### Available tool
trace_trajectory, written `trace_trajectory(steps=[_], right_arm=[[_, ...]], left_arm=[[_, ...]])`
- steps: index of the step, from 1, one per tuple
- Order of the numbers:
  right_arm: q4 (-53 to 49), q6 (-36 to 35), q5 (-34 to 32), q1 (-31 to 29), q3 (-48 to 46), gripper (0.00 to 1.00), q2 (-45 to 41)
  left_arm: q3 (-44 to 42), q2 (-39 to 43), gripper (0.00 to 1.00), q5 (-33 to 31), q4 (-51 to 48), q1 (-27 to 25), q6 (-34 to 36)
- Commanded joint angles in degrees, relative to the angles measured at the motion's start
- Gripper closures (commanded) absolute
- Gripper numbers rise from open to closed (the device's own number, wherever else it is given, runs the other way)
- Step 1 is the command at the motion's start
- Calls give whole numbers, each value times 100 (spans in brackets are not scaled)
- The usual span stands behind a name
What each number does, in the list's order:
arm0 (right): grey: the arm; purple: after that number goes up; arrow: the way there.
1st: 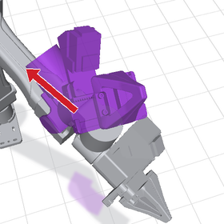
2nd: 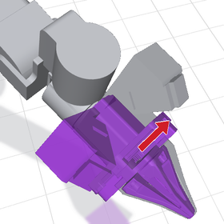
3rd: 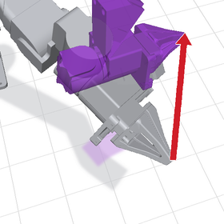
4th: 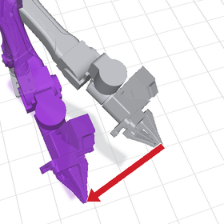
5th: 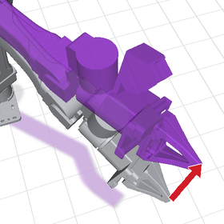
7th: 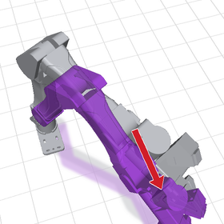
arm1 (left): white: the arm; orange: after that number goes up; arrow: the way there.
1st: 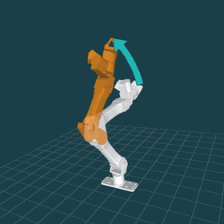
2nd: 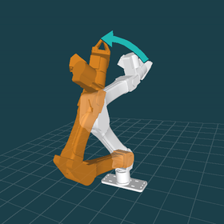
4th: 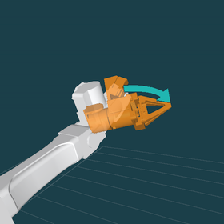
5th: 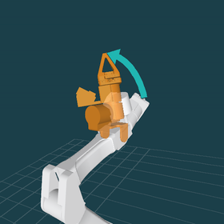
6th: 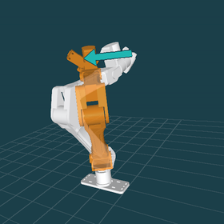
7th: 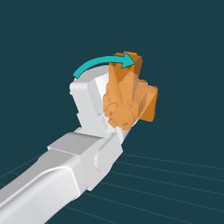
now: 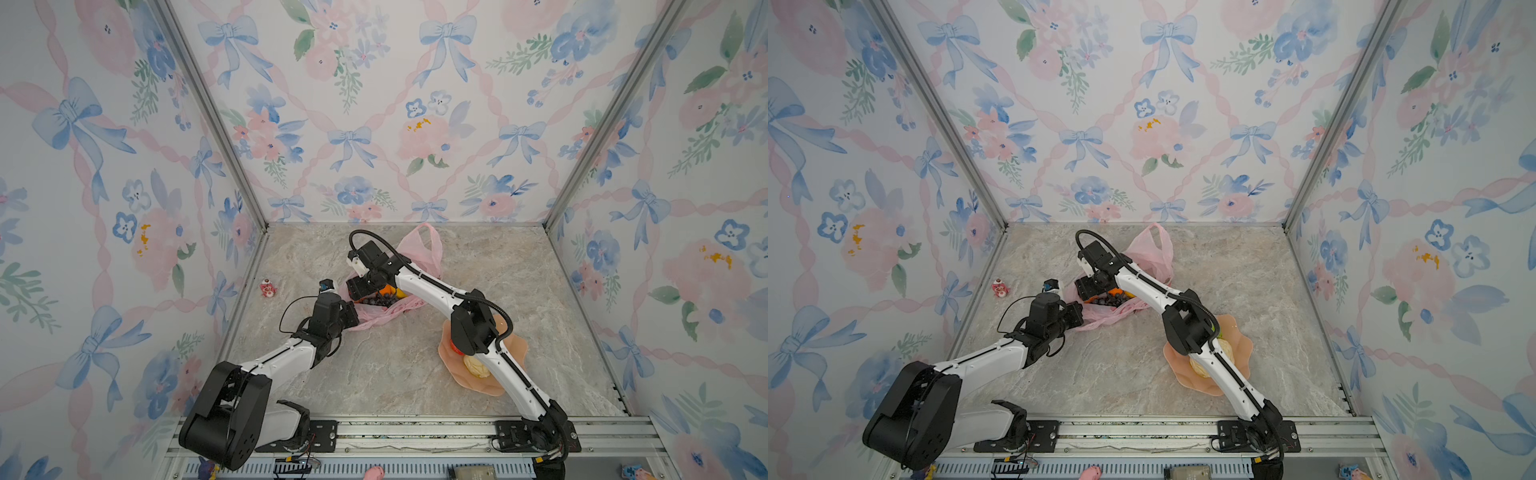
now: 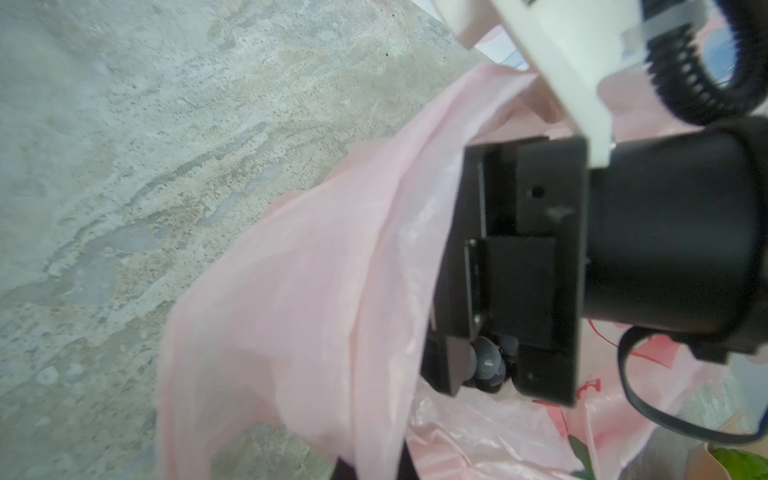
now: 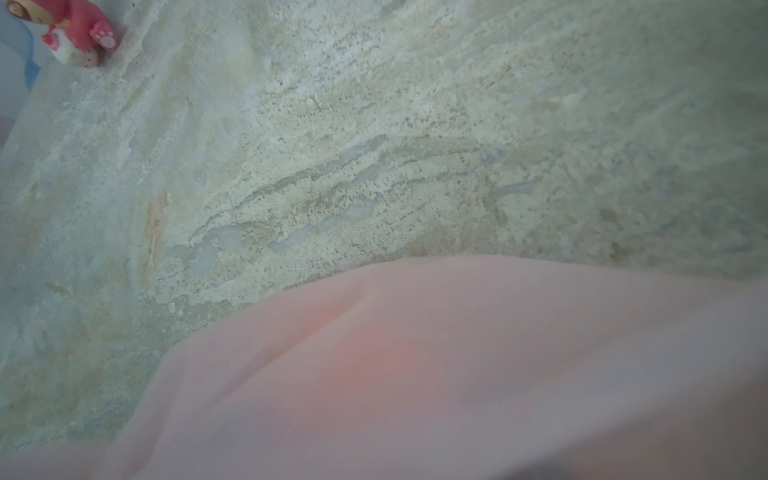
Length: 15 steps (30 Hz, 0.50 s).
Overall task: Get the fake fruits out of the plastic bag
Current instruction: 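Reach into the bag and grasp an orange with the right gripper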
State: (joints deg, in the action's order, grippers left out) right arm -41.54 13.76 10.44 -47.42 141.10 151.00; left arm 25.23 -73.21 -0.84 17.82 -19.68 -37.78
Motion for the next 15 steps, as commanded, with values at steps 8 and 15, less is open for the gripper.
trace_trajectory(steps=[8,15], right_arm=[[-20,202,-381,94,-661,41,-496],[-100,167,-394,16,-508,42,-413]], left_arm=[[-80,-46,100,-105,-76,41,-81],[-175,46,100,-207,-77,70,-135]])
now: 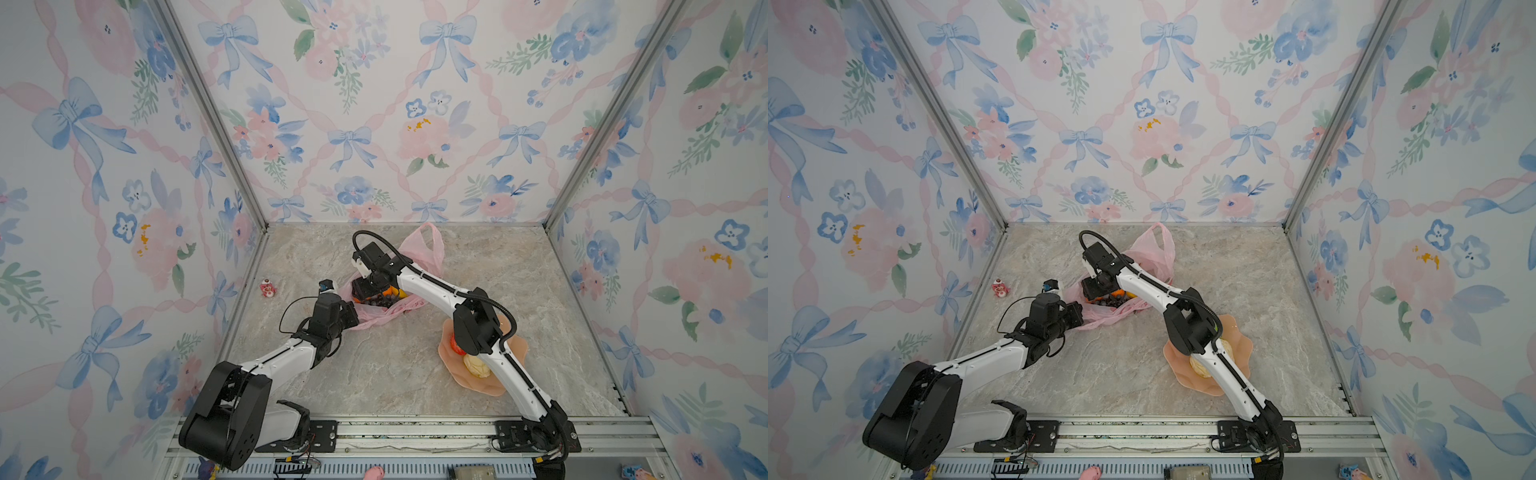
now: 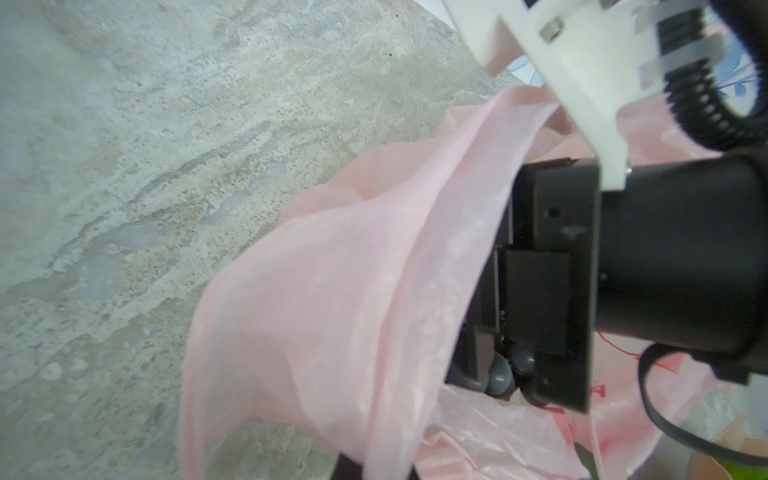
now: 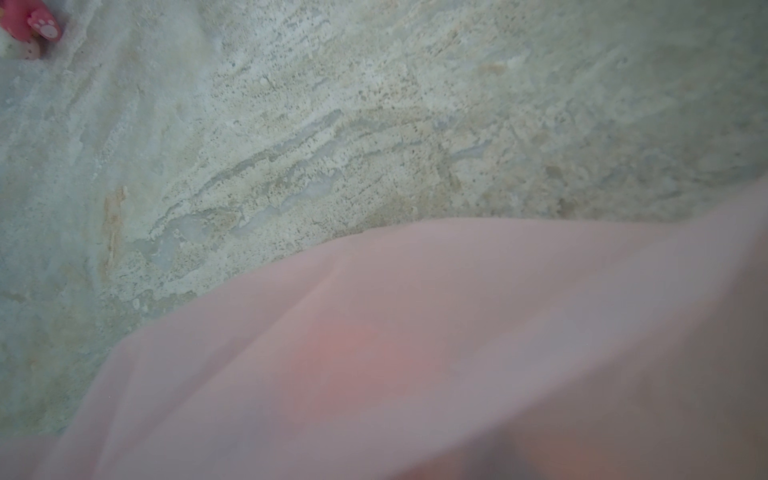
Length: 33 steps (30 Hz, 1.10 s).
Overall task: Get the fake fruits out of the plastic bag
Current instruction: 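Reach into the bag and grasp an orange with the right gripper, then lift the orange out and carry it to the peach bowl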
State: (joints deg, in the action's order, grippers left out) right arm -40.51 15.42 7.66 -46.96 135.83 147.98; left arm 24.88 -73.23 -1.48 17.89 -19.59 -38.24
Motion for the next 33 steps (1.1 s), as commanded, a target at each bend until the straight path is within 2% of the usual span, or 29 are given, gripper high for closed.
trace_trajectory(steps=[1,7,10,13,20,27,33], right_arm=[[-195,-40,-110,-56,31,41,-126],[-180,-142,-42,-166,139,32,-65],[-305,-162,-52,-182,346,32,122],[-428,-163,-114,-174,491,33,240],[-509,-112,-81,-141,445,46,115],[-392,56,213,-13,46,46,-537],[-291,129,429,139,-652,46,-1279]], left_arm=[[-174,63,100,-143,-77,74,-104],[-199,78,100,-70,-78,89,-105],[-194,79,100,-39,-84,95,-104],[-194,97,100,-34,-79,92,-93],[-189,57,100,-42,-82,95,-95],[-118,-81,100,21,-83,92,-105],[-6,-234,100,142,-82,92,-88]])
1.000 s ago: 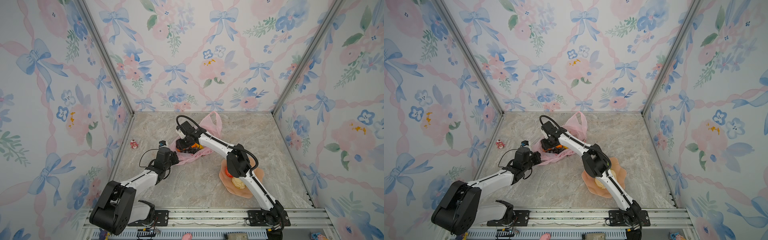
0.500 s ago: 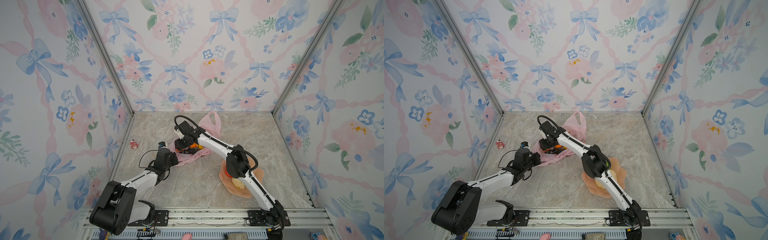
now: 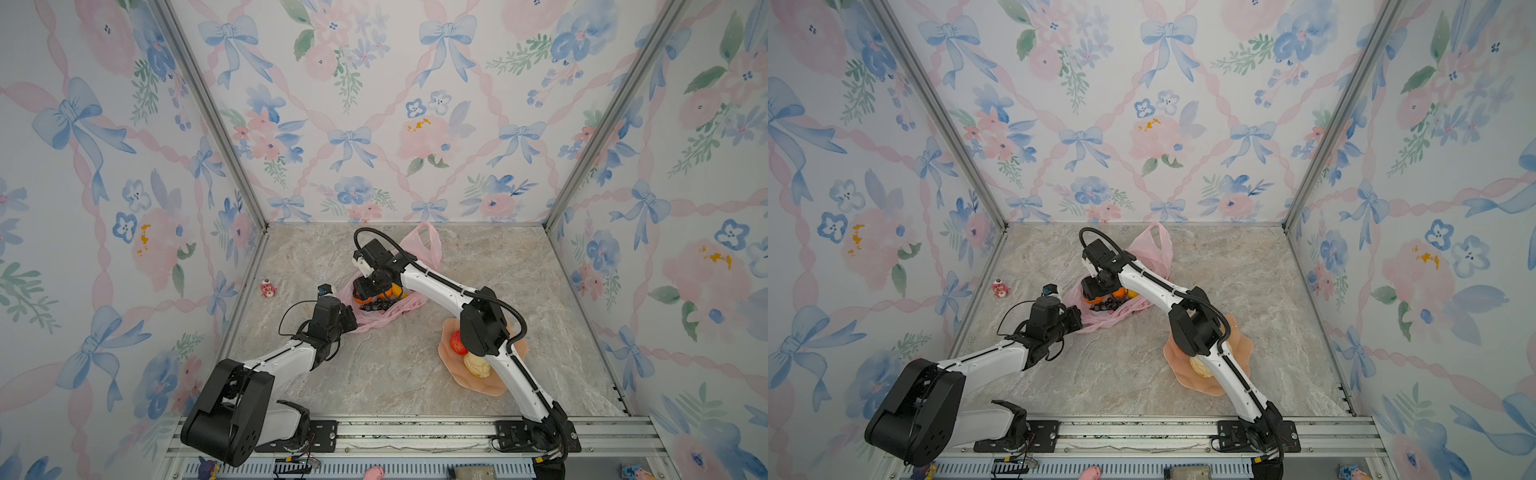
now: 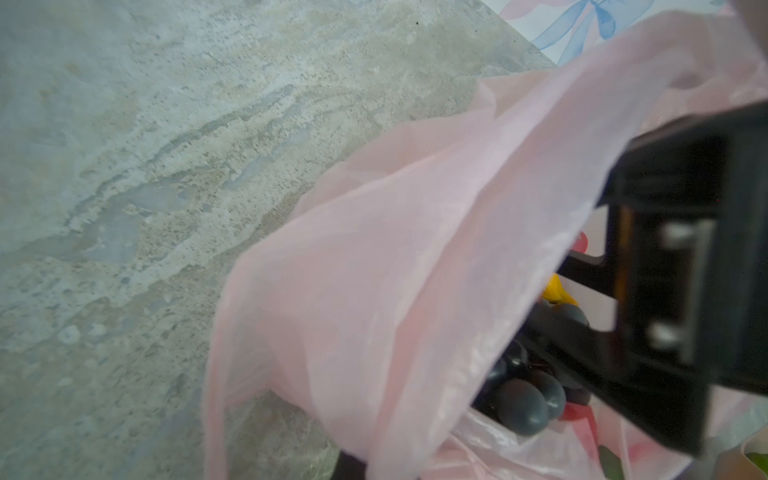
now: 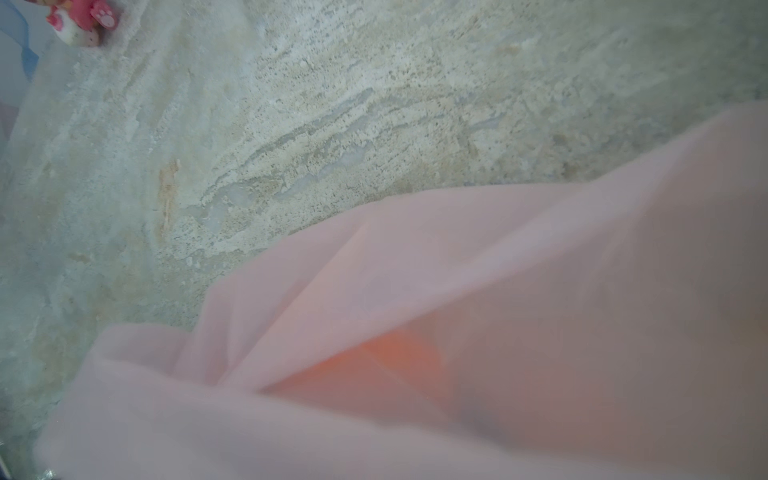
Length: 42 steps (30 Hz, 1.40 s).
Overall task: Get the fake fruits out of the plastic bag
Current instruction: 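Lift the orange out and carry it to the peach bowl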
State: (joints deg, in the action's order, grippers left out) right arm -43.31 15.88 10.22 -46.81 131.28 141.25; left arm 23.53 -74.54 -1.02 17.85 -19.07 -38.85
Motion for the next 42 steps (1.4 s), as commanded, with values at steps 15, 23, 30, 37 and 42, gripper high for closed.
trace_trajectory(steps=[15,23,30,37,42], right_arm=[[567,614,1459,742,-2590,46,-2632],[911,987,1951,1731,-4428,46,-3977],[466,855,1758,2145,-5172,47,-4613],[-632,609,796,2616,-5755,47,-5695],[-1362,846,-772,2795,-6055,46,-6330]], left_arm=[[257,-229,100,98,-63,39,73],[130,-228,100,93,122,42,1],[130,-303,100,121,149,37,73],[87,-354,100,85,234,43,70],[182,-540,100,152,329,36,84]])
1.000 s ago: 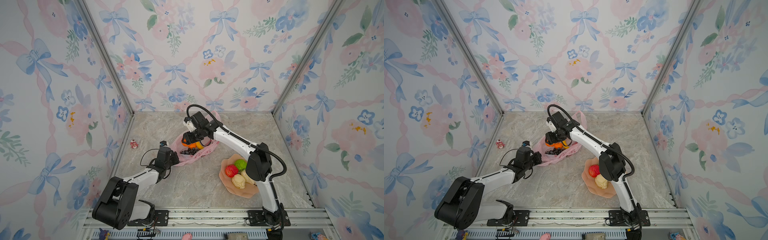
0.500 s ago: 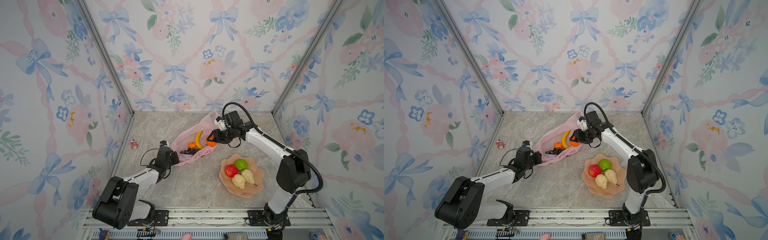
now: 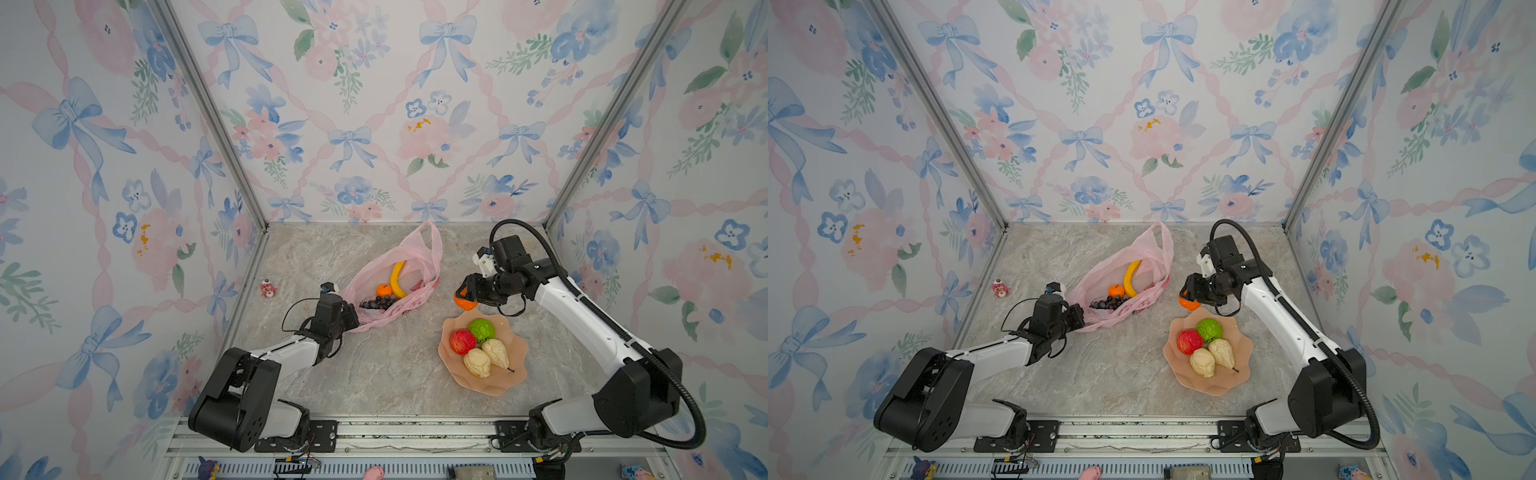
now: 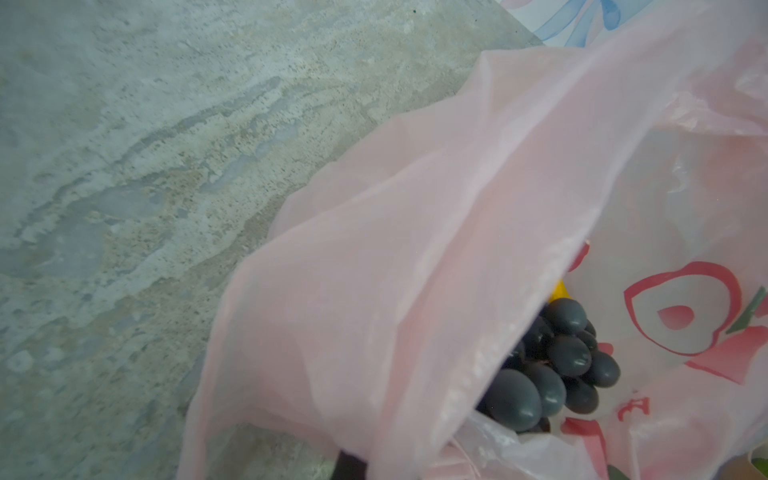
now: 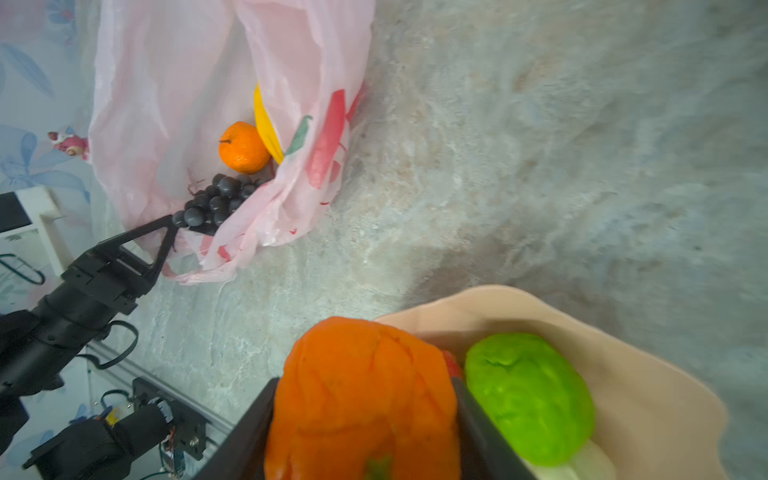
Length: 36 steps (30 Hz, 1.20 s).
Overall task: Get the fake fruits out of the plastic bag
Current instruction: 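Lift the orange out and carry it to the peach bowl, then lower the orange into the bowl and open the right gripper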
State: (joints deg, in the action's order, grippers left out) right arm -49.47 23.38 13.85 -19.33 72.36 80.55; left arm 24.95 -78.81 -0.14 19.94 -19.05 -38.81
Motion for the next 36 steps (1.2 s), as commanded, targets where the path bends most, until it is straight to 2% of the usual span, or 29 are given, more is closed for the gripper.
trace_trajectory(steps=[1,4,9,14,27,36], right_arm=[[-874,192,-1500,65,-229,47,-360],[-968,568,-2191,68,-513,47,-613],[-549,1418,-2763,-25,-1342,47,-1006],[-404,1547,-3455,-276,-1625,48,-900],[206,1277,-3710,-359,-1650,47,-114],[-4,1582,-4034,-632,-1766,45,14]], left_arm=[[60,-143,100,80,145,39,75],[72,-218,100,116,200,38,75],[47,-226,100,102,205,33,82],[30,-237,100,97,227,37,93],[19,-224,100,133,239,44,102],[50,-197,100,113,242,45,101]])
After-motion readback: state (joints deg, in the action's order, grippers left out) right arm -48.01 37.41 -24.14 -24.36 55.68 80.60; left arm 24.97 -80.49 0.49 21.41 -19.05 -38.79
